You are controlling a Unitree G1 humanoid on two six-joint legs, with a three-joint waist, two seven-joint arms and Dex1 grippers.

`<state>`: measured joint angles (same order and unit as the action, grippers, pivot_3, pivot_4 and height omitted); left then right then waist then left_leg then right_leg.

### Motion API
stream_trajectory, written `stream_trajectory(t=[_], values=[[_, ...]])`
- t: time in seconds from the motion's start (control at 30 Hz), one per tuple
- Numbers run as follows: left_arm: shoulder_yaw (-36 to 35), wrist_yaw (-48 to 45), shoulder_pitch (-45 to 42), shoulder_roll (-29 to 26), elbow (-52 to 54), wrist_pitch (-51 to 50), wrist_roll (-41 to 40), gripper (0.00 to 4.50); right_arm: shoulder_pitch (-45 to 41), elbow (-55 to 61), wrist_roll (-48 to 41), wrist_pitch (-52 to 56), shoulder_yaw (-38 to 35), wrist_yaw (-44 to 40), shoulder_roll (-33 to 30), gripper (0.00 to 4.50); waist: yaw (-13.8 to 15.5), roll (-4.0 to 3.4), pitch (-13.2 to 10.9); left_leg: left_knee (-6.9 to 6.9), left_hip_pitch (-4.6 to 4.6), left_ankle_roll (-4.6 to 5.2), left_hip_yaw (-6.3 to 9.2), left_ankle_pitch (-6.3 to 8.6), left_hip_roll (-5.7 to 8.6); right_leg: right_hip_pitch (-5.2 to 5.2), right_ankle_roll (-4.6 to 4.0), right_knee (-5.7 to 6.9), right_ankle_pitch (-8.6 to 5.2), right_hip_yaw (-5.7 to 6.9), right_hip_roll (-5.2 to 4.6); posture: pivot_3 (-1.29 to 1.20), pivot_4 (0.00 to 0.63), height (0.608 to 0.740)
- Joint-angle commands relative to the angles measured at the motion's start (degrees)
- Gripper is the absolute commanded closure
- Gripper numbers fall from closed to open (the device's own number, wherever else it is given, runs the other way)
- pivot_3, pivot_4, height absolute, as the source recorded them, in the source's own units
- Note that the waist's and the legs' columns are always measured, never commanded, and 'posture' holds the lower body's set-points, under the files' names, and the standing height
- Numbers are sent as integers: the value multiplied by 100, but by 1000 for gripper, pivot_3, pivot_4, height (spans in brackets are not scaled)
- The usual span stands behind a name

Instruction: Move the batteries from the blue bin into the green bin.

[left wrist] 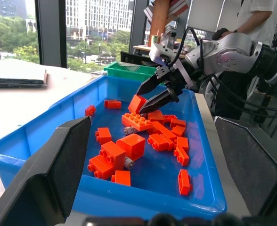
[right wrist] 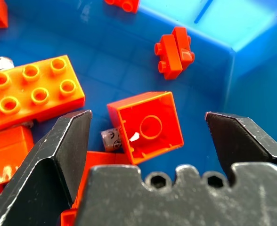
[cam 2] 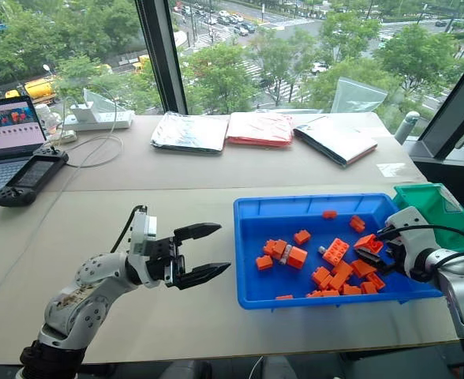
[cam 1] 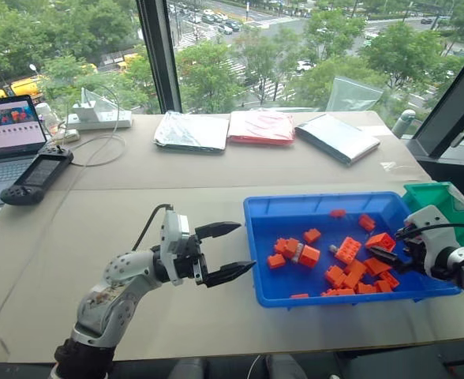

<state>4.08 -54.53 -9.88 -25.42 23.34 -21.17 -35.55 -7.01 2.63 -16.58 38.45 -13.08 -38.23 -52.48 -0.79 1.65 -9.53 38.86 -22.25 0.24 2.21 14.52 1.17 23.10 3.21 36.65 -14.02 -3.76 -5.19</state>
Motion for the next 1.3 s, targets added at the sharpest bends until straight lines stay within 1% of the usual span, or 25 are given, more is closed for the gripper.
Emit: stream_trajectory(t=[0.03, 0.07, 0.1, 0.13, 0.17, 0.2, 0.27, 0.3, 0.47, 0.57, 0.8, 0.87, 0.9, 0.93, 0.97, 1.07, 1.1, 1.23, 1.3], values=[[25, 21, 30, 7, 114, 161, 71, 0, -78, 22, 65, 16, -101, 27, -33, 529, 4, 0, 0, 0, 0, 0, 0, 0, 0, 0, 0, 0, 0, 0, 0, 0, 150, 740], [24, 17, 31, 8, 113, 158, 73, 0, -81, 17, 79, 7, -94, 30, -33, 699, 4, 0, 0, 0, 0, 0, 0, 0, 0, 0, 0, 0, 0, 0, -1, 0, 150, 740], [22, 14, 34, 11, 116, 155, 75, 0, -80, 15, 88, 1, -91, 30, -33, 1085, 4, 0, 0, 0, 0, 0, 0, 0, 0, 0, 0, 0, 0, 0, 0, 0, 150, 740], [20, 12, 31, 15, 110, 156, 81, 0, -83, 14, 93, -4, -86, 30, -29, 1346, 3, 0, 0, 0, 0, 0, 0, 0, 0, 0, 0, 0, 0, 0, 0, 0, 150, 740], [18, 7, 30, 18, 103, 160, 86, 0, -89, 9, 100, -7, -78, 32, -21, 1739, 3, 0, 0, 0, 0, 0, 0, 0, 0, 0, 0, 0, 0, 0, 0, 0, 150, 740], [15, 5, 27, 25, 91, 165, 90, 0, -102, 6, 108, -17, -69, 35, -7, 2021, 3, 0, 0, 0, 1, 0, -1, 0, 0, 0, 0, 0, 0, 0, 0, 0, 150, 740], [9, 0, 38, 35, 83, 181, 101, 0, -123, 22, 124, -72, -87, 61, 21, 2805, 2, 0, 0, 0, 1, 0, 0, 0, 0, 0, 0, 0, 0, 0, 1, 0, 150, 740], [10, -5, 45, 39, 75, 191, 115, 0, -140, 48, 109, -92, -132, 77, 38, 3001, -2, 0, 0, 0, 1, 0, 0, 0, 0, 0, 0, 0, 0, 0, 1, 0, 150, 740], [10, -11, 77, 36, 47, 248, 152, 0, -269, 81, 136, -139, -351, 257, 27, 3001, -3, -1, 0, -1, 1, 0, -1, 0, 0, 1, 0, 1, 0, 0, 1, 0, 150, 740], [28, 6, 97, 30, 50, 274, 179, 0, -577, -10, 161, -119, -503, 578, 84, 3001, -4, -1, 0, 0, 0, 0, 0, 0, 0, 1, 0, 1, 0, 0, 1, 0, 150, 740], [38, 60, 148, 5, 110, 271, 226, 0, -1339, -847, 513, -284, -268, 1229, 442, 3001, -7, -1, 0, -1, 1, 0, -2, 0, 0, 1, -1, 0, 0, -1, 2, 0, 150, 740], [30, 76, 153, -8, 130, 261, 234, 0, -1443, -1064, 629, -420, -194, 1302, 518, 2035, -1, -1, 0, -1, -1, 0, -3, 0, 1, 1, -1, -1, 0, -1, 1, 0, 150, 740], [26, 86, 152, -13, 140, 259, 238, 0, -1464, -1119, 653, -475, -168, 1287, 537, 1850, 2, -2, 0, -1, -2, 0, -3, 0, 2, 2, -1, -1, 0, -1, -1, 0, 150, 740], [22, 93, 152, -22, 148, 254, 238, 0, -1479, -1153, 660, -517, -143, 1262, 553, 1519, 4, -3, -1, -1, -2, 0, -3, 0, 1, 3, -1, -1, 0, -1, -1, 0, 150, 740], [17, 99, 152, -29, 157, 249, 233, 0, -1494, -1161, 653, -527, -139, 1255, 569, 1069, 2, -4, -1, -1, -3, 0, -3, 0, 2, 4, -1, -1, 1, -1, -2, 0, 150, 740], [6, 122, 143, -50, 171, 234, 230, 0, -1516, -1045, 649, -441, -154, 1266, 566, 158, -1, -4, 0, -1, -3, 0, -3, 0, 1, 3, -1, -1, 1, -1, -2, 0, 150, 740], [9, 131, 141, -55, 173, 233, 235, 0, -1498, -964, 630, -385, -187, 1243, 547, 36, -2, -4, 0, -1, -2, 0, -2, 0, 0, 3, -1, 0, 1, -1, -1, 0, 150, 740], [14, 167, 129, -63, 170, 243, 255, 0, -1170, -424, 442, -5, -330, 795, 213, 36, 7, -9, -2, -2, -3, 1, -2, 0, 1, 4, -1, 0, 0, -1, -2, 0, 150, 740], [17, 174, 139, -69, 175, 241, 258, 0, -828, 80, 193, 402, -431, 369, -76, 36, 12, -11, -1, -1, -5, 2, 1, 1, 1, 5, 0, -1, 0, -1, -3, 0, 150, 740]])
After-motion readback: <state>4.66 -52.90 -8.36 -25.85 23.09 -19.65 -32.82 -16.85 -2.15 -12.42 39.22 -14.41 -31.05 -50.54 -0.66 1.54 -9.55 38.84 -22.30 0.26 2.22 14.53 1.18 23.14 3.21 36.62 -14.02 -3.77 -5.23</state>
